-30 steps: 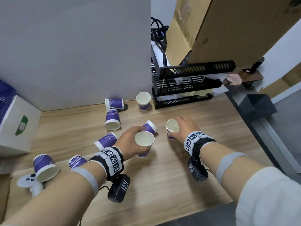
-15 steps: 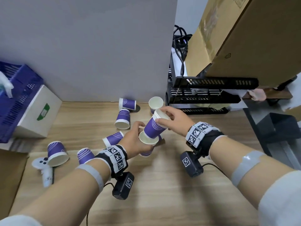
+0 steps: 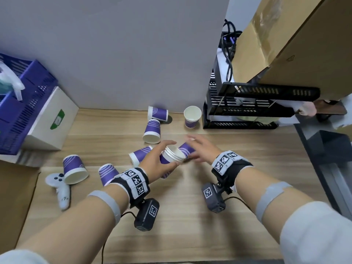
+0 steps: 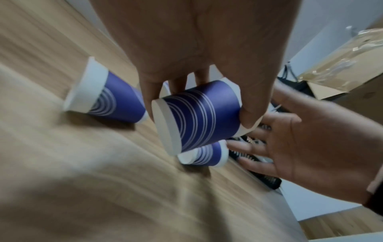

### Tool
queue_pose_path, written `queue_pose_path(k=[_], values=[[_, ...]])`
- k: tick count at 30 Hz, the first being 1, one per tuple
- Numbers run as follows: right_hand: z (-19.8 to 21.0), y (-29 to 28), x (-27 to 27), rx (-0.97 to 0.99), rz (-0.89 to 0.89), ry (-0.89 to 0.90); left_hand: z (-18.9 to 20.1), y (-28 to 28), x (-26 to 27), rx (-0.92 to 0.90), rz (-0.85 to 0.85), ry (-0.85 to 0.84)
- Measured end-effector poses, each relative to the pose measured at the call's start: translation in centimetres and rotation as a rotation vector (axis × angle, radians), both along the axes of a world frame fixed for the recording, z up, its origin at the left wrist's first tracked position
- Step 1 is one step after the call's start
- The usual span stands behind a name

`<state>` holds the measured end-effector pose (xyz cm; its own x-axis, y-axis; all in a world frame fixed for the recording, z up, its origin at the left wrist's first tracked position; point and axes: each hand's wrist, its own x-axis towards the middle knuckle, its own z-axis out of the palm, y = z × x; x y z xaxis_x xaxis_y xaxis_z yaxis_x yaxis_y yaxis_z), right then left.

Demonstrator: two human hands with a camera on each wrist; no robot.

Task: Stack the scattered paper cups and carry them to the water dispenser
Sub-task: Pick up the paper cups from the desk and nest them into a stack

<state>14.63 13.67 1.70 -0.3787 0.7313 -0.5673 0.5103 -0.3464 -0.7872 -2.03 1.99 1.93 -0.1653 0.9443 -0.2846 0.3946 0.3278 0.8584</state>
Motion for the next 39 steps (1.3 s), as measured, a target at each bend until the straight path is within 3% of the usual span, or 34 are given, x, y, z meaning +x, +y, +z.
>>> queue_pose_path(k=[2,4,6,9,12,16,20,28,34,37,39], values=[[-2.3,1.1,0.6,0.042,-0.202,-0.175,-1.0,-0.7,-0.5,-0.052,0.029,0.032],[-4.1,1.2,0.8,0.041,-0.166,-0.281,-1.7,-1.3,-0.8,-0.104,0.035,0.043],[-5.8,0.8,0.5,0.037,-0.086,-0.269,-2.4,-1.8,-1.2,-0.164,0.046,0.047],[-7.1,0.7,0.2,0.152,-0.126,-0.185,-3.1,-2.1,-1.6,-0.228,0.033,0.112],[-4.9,0.4,-0.9,0.221,-0.13,-0.087,-3.2,-2.2,-2.3,-0.243,0.066,0.134],[-1.1,0.0,-2.8,0.337,0.022,0.058,-2.6,-2.0,-3.3,-0.213,0.163,0.108],[0.9,0.0,-4.5,0.382,0.233,0.06,-1.0,-2.1,-4.7,-0.146,0.242,0.039],[3.1,-2.4,-9.5,0.438,0.637,0.059,0.8,-3.8,-7.7,-0.026,0.184,-0.002],[1.9,-5.9,-14.2,0.395,0.69,0.086,0.4,-7.5,-11.6,-0.076,0.225,0.085],[0.2,-7.6,-16.1,0.443,0.632,-0.051,-0.1,-9.5,-14.0,-0.125,0.397,0.107],[-0.6,-9.6,-17.4,0.427,0.69,-0.211,-0.3,-10.9,-15.5,-0.166,0.478,0.125]])
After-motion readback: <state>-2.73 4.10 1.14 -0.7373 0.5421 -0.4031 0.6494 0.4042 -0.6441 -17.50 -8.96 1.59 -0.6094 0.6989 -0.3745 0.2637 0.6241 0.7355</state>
